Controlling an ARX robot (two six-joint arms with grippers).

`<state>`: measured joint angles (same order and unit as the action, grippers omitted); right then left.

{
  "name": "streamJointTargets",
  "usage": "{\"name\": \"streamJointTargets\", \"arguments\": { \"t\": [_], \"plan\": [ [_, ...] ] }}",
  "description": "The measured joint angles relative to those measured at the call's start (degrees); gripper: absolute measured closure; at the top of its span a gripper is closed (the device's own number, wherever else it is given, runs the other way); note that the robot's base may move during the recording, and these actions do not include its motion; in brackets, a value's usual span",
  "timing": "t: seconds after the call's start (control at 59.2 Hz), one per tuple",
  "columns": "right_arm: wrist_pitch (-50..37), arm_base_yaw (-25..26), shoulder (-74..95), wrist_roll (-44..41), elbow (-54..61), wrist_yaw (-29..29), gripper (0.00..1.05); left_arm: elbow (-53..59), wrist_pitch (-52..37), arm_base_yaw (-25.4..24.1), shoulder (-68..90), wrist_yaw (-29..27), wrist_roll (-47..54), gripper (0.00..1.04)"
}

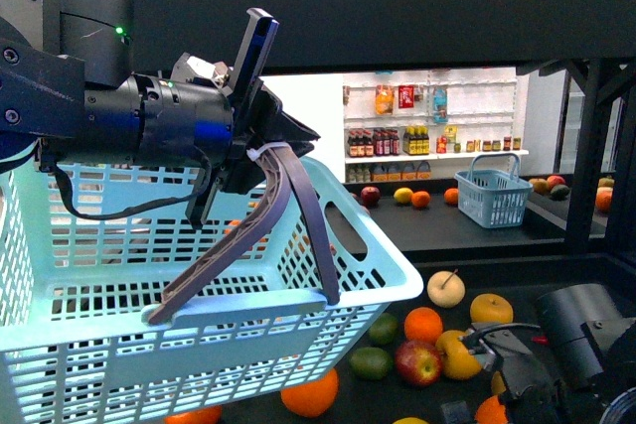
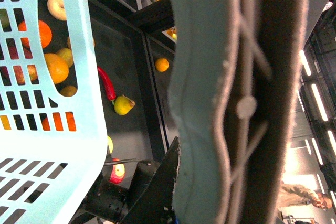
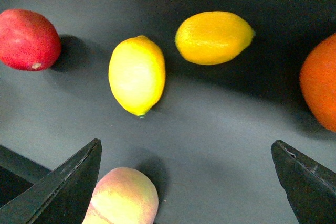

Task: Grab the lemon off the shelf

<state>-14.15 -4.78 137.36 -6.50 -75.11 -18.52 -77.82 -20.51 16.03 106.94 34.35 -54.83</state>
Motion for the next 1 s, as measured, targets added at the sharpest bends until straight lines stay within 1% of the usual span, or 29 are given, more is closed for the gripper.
{"name": "streamJointTargets", "arguments": {
  "t": [0.237,0.524,0.676,0.997],
  "plan": [
    [0.7,-3.17,5.62,-1.29,-5.35,-0.59,0.07,0.0,0.0,0.0,0.0,-0.02,-0.02,0.95],
    [0.66,-8.24,12.63,-2.19,-11.67,1.86,0.07,0.0,0.0,0.0,0.0,-0.02,0.0,0.96],
    [0.85,-9.55,14.99,-2.38,-14.6,3.87,0.07,0.0,0.0,0.0,0.0,0.0,0.0,0.96],
    [1.77,-10.16,19.32,-3.41,-19.96,7.48,0.07,0.0,0.0,0.0,0.0,-0.02,-0.02,0.96]
  ]
}}
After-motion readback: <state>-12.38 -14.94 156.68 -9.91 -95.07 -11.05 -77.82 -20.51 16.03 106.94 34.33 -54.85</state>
